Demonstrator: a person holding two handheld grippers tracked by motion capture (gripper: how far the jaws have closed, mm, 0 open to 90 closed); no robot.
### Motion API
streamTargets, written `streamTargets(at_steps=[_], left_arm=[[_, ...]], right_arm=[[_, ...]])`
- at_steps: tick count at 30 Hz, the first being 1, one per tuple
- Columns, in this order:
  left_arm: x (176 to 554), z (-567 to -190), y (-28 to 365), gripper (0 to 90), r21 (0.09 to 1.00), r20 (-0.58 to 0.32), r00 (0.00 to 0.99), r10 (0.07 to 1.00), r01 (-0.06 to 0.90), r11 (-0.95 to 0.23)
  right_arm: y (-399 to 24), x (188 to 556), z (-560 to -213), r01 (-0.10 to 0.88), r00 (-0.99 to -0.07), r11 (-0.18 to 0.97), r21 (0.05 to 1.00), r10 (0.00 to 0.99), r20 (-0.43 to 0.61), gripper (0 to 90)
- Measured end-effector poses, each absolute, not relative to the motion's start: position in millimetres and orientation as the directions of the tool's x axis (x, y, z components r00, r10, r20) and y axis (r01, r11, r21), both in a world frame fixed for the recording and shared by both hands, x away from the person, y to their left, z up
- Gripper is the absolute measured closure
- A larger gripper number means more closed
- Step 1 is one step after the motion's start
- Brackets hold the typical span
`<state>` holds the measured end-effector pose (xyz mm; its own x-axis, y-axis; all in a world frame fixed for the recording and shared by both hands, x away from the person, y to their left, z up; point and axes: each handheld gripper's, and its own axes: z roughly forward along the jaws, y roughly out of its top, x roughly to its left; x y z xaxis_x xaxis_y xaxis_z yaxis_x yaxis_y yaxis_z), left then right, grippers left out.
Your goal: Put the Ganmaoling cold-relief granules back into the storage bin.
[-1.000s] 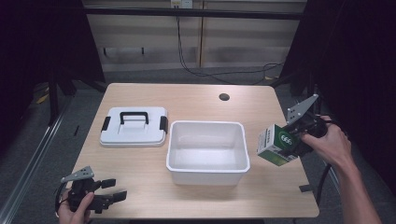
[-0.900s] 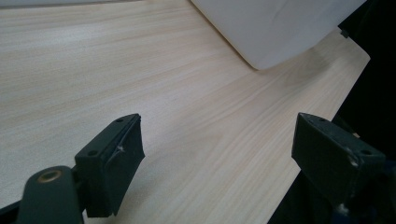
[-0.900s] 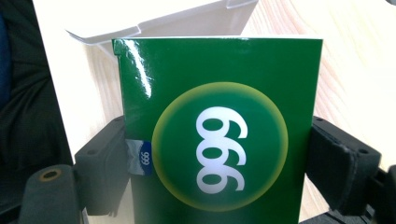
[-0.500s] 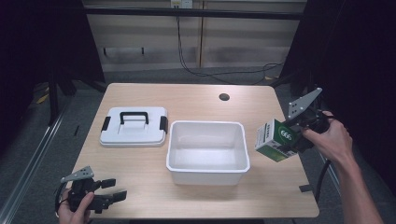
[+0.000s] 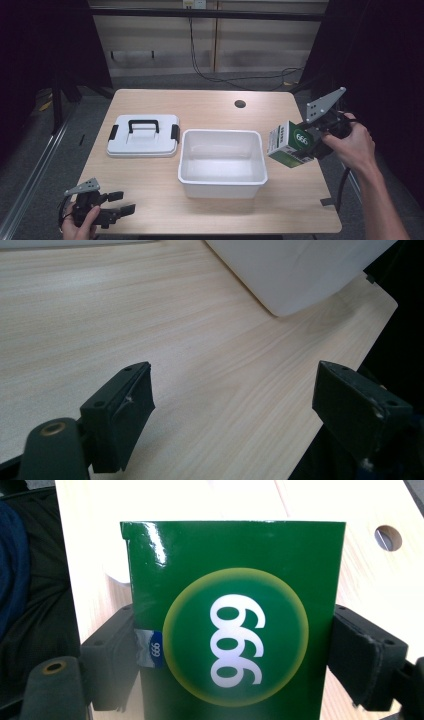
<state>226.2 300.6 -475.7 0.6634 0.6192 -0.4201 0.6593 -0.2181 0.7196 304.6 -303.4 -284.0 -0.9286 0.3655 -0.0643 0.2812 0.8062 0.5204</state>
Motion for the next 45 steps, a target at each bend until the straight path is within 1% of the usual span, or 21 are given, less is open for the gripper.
streamTargets(at_steps=[10, 18, 25, 32, 37, 45], left_arm=[[226, -476, 300, 16.6, 0.718, -0.422, 0.664, 0.617, 0.660, -0.219], [226, -476, 301, 16.6, 0.720, -0.421, 0.665, 0.617, 0.659, -0.218], [226, -476, 301, 16.6, 0.720, -0.421, 0.665, 0.616, 0.659, -0.219], [226, -476, 300, 16.6, 0.718, -0.423, 0.665, 0.616, 0.660, -0.219], [226, -476, 301, 16.6, 0.720, -0.422, 0.664, 0.617, 0.659, -0.218], [226, -476, 301, 16.6, 0.721, -0.424, 0.665, 0.615, 0.659, -0.216]], right_arm=[[-287, 313, -273, 0.268, -0.936, 0.813, 0.517, 0.347, -0.059, 16.1], [-266, 320, -266, 0.224, -0.951, 0.820, 0.527, 0.301, -0.064, 16.1], [-252, 323, -262, 0.206, -0.957, 0.828, 0.522, 0.281, -0.068, 16.1], [-241, 327, -263, 0.202, -0.961, 0.841, 0.502, 0.269, -0.064, 16.1], [-226, 334, -264, 0.191, -0.968, 0.853, 0.486, 0.245, -0.050, 16.1], [-210, 342, -270, 0.184, -0.975, 0.877, 0.445, 0.222, -0.035, 16.1]])
